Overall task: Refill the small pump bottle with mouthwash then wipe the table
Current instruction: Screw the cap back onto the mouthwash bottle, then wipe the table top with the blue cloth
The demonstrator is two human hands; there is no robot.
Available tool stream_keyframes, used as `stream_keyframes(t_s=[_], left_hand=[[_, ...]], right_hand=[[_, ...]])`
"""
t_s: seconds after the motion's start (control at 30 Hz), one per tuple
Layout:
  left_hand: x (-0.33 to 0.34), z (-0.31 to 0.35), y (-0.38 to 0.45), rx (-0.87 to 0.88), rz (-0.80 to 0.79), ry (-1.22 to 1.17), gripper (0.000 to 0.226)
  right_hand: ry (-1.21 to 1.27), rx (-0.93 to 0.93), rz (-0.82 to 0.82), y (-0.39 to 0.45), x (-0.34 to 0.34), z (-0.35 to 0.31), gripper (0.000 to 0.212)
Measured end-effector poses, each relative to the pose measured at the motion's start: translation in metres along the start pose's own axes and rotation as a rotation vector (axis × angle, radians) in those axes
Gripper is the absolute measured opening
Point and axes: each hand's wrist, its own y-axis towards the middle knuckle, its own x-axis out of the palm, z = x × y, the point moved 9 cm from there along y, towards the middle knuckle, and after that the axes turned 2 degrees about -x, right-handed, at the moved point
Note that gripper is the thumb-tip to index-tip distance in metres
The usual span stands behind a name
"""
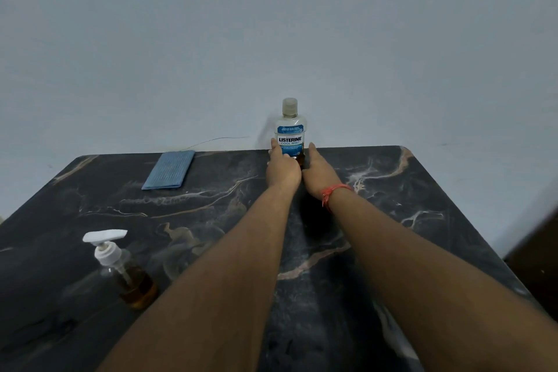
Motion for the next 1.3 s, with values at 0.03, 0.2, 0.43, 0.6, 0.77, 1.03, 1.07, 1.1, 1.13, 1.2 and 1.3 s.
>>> stream_keyframes(t_s=[0.03,0.2,0.43,0.6,0.77,1.03,1.07,1.1,1.13,1.2,1.3], left_hand=[[-0.002,0.003,-0.006,0.002,-0.008,-0.002,0.059],[-0.016,0.019,-0.056,0.033,-0.074,0.035,0.056],[-0.036,0.031,-0.179,0.135,-0.230,0.088,0.057],[-0.077,0.021,-0.243,0.242,-0.240,0.175,0.057],[-0.135,0.001,-0.278,0.288,-0.167,0.255,0.057],[-0.232,-0.048,-0.292,0.293,-0.006,0.246,0.052],[-0.241,-0.053,-0.292,0.292,0.010,0.239,0.051],[-0.248,-0.057,-0.292,0.282,0.018,0.249,0.052],[-0.254,-0.062,-0.290,0.269,0.022,0.273,0.053],[-0.266,-0.073,-0.287,0.236,0.032,0.329,0.056],[-0.280,-0.089,-0.279,0.178,0.041,0.374,0.059]], right_hand=[[-0.001,-0.008,0.008,-0.006,-0.002,-0.001,0.072],[-0.043,-0.009,0.035,-0.053,-0.013,-0.004,0.074],[0.001,-0.079,0.063,-0.150,-0.015,-0.033,0.044],[-0.156,-0.129,0.091,-0.210,-0.007,-0.049,0.056],[-0.170,-0.078,0.103,-0.259,0.015,-0.050,0.069],[-0.163,-0.044,0.092,-0.297,0.053,-0.057,0.067],[-0.168,-0.050,0.083,-0.298,0.058,-0.058,0.068],[-0.169,-0.052,0.074,-0.299,0.064,-0.060,0.070],[-0.164,-0.050,0.068,-0.300,0.069,-0.061,0.072],[-0.157,-0.047,0.062,-0.300,0.079,-0.064,0.076],[-0.152,-0.043,0.065,-0.298,0.090,-0.067,0.082]])
